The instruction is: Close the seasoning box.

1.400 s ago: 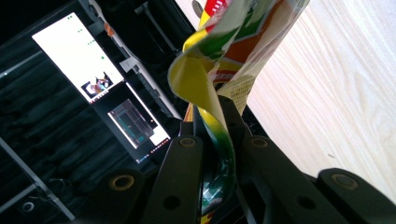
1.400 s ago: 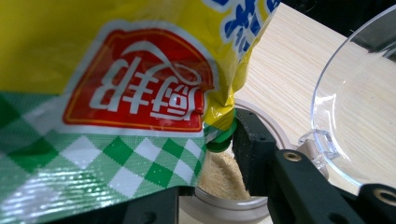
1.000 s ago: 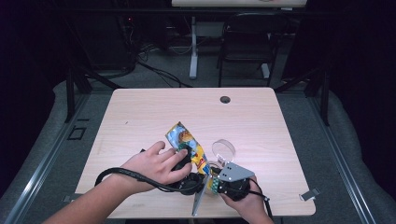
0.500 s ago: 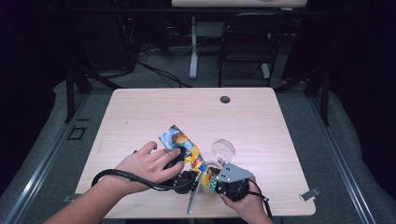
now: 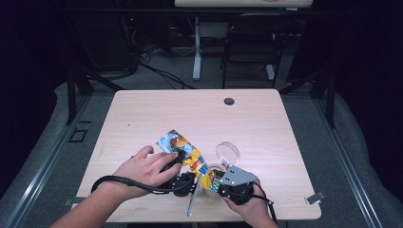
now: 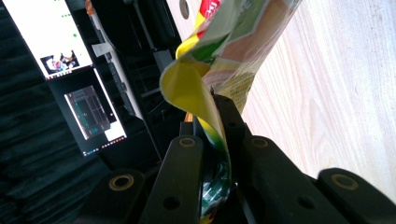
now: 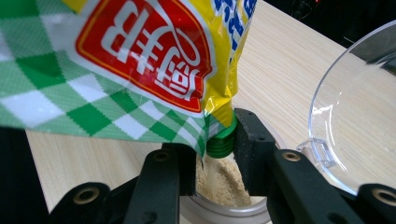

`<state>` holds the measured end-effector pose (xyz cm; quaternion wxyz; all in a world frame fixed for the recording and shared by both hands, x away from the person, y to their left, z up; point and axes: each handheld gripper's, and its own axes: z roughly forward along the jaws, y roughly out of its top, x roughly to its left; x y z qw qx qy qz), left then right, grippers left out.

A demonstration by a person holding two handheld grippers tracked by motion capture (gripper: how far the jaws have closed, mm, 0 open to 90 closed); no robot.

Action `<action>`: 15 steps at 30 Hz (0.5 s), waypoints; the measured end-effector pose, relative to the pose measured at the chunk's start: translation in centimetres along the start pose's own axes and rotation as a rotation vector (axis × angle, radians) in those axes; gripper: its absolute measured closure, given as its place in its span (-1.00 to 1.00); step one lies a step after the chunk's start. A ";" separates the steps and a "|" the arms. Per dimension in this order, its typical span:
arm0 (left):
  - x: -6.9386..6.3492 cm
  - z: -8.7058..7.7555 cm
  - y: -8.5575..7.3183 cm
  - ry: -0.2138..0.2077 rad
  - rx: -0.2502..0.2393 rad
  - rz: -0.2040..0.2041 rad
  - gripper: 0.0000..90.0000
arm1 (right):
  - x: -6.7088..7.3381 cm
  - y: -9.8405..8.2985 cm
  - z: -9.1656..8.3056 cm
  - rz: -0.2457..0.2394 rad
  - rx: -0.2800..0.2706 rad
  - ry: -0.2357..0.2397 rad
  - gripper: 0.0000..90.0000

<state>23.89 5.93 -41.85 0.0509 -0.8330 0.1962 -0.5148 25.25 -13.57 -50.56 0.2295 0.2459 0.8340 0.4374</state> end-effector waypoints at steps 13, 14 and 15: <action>-0.4 0.4 -0.6 -0.009 -0.018 -0.075 0.98 | -0.1 0.1 -0.2 -0.003 -0.004 -0.015 0.59; -0.5 0.4 -0.7 -0.012 -0.020 -0.090 0.98 | -0.1 0.1 -0.2 -0.001 -0.006 -0.015 0.59; -0.5 0.4 -0.7 -0.017 -0.019 -0.090 0.98 | -0.1 0.1 -0.2 -0.002 -0.005 -0.018 0.59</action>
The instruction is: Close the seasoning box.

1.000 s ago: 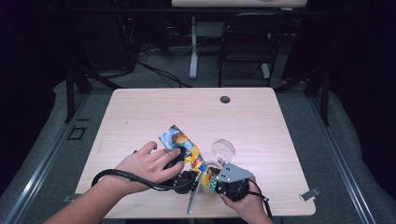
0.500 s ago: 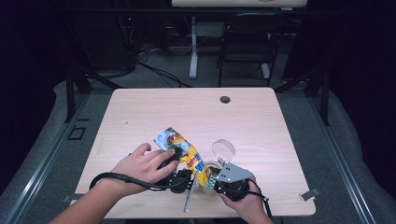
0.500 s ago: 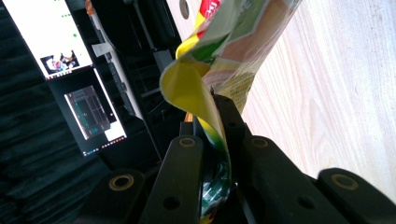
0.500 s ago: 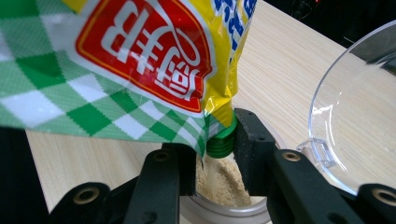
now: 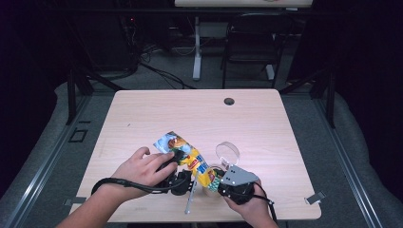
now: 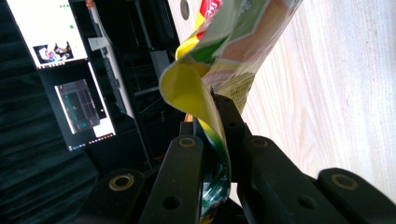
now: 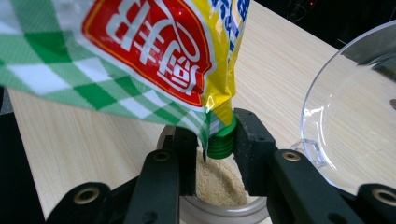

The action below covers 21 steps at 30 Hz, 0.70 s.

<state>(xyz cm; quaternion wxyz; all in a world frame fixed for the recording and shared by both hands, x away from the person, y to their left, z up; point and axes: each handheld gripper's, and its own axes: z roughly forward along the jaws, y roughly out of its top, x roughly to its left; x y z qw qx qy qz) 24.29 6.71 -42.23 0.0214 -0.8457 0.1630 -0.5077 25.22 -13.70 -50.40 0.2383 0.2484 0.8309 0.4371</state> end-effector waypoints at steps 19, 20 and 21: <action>-0.9 0.5 -1.0 -0.041 -0.013 -0.093 0.98 | 0.0 0.1 0.1 -0.005 -0.005 0.002 0.59; -1.0 0.6 -1.1 -0.043 -0.017 -0.100 0.98 | 0.0 0.1 0.1 -0.003 -0.006 0.004 0.59; -1.1 0.6 -1.2 -0.045 -0.017 -0.113 0.97 | 0.0 0.1 0.2 0.000 -0.010 0.005 0.59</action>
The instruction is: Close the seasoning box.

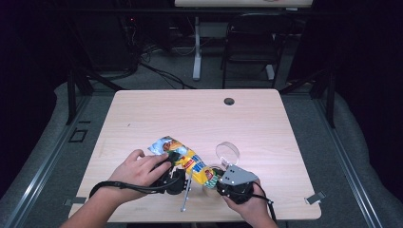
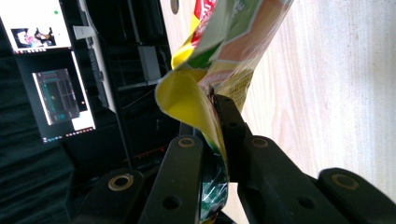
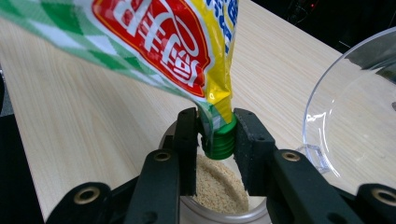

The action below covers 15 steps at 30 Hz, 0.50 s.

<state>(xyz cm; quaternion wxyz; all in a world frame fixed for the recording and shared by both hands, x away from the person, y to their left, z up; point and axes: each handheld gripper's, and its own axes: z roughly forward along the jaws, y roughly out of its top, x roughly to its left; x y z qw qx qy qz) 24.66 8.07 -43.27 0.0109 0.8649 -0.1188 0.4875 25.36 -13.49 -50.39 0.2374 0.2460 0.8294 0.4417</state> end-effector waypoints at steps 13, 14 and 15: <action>-1.3 0.7 -1.2 -0.032 -0.019 -0.100 0.97 | -0.1 0.2 0.3 -0.002 -0.006 0.004 0.59; -1.3 0.7 -1.2 -0.039 -0.019 -0.105 0.97 | -0.1 0.2 0.3 -0.002 -0.006 0.005 0.59; -1.5 0.8 -1.3 -0.039 -0.025 -0.118 0.97 | -0.1 0.2 0.3 -0.001 -0.006 0.006 0.59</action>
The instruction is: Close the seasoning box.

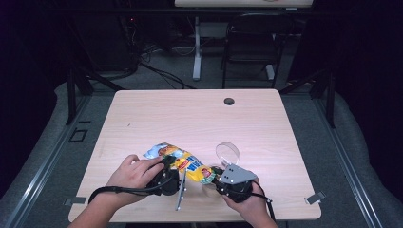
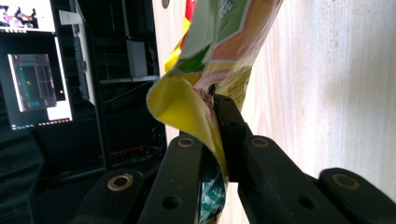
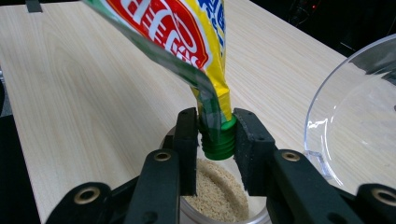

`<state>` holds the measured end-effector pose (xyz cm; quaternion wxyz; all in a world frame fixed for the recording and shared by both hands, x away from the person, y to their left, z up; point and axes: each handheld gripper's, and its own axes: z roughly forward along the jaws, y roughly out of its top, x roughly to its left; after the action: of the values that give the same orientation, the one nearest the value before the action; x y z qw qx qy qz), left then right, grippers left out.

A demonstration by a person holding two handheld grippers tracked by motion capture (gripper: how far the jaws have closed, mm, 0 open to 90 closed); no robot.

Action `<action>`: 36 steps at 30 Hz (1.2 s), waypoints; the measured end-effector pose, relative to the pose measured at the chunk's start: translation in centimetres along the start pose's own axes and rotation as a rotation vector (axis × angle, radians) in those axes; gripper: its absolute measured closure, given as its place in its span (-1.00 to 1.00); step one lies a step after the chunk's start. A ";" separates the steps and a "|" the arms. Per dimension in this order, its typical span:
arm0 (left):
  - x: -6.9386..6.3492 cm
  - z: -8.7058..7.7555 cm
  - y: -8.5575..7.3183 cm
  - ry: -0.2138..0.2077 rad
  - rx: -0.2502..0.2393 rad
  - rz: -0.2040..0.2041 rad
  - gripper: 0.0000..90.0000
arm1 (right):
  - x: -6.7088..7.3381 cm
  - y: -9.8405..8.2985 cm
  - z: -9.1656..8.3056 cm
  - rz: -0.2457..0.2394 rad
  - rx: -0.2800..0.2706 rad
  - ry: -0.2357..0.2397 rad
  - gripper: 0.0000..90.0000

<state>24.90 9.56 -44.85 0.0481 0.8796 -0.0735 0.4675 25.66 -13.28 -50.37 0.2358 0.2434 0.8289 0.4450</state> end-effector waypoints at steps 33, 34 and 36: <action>-1.8 1.5 -1.6 -0.059 -0.063 -0.182 0.97 | 0.0 0.1 0.1 -0.007 -0.002 -0.004 0.59; -1.8 1.6 -1.7 -0.060 -0.064 -0.185 0.97 | 0.0 0.1 0.0 -0.008 -0.002 -0.003 0.59; -1.9 1.6 -1.8 -0.063 -0.066 -0.192 0.97 | 0.0 0.1 0.1 -0.008 -0.004 -0.004 0.59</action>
<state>25.49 11.20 -47.39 0.1194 0.8948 -0.0058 0.4302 25.70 -13.18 -50.33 0.2397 0.2406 0.8285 0.4453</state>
